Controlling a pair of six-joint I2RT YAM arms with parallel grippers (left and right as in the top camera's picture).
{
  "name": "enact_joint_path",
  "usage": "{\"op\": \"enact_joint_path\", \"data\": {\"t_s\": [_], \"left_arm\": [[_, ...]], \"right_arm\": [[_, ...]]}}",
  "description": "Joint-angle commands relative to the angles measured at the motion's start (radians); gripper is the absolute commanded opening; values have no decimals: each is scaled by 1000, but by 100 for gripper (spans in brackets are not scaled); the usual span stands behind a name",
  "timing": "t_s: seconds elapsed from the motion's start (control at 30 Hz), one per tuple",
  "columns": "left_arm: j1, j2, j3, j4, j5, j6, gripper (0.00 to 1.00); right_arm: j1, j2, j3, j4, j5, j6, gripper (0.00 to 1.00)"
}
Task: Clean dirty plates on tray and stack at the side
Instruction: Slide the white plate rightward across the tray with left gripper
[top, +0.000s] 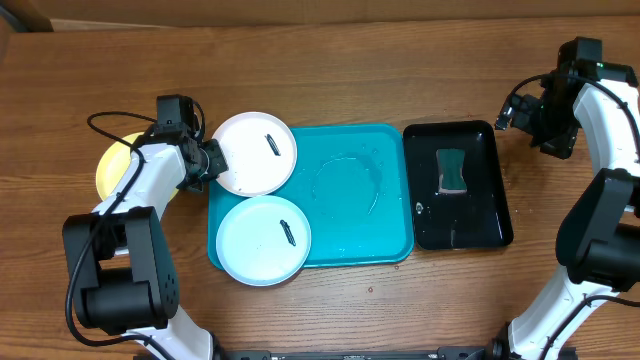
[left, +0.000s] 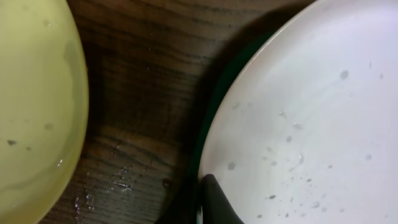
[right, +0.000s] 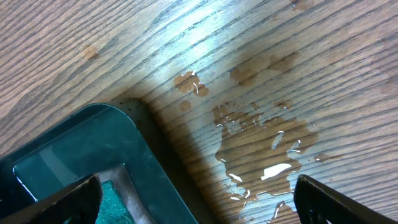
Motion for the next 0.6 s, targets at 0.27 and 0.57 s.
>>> {"op": "enact_joint_path", "data": {"t_s": [0.27,0.57], "left_arm": [[-1,6,6,61,465,-10,4],[-64,7,6,17,562,-56,4]], "right_arm": [[-1,-42,27,2,-5,3,100],[-1,-42,27,2,-5,3,100]]}}
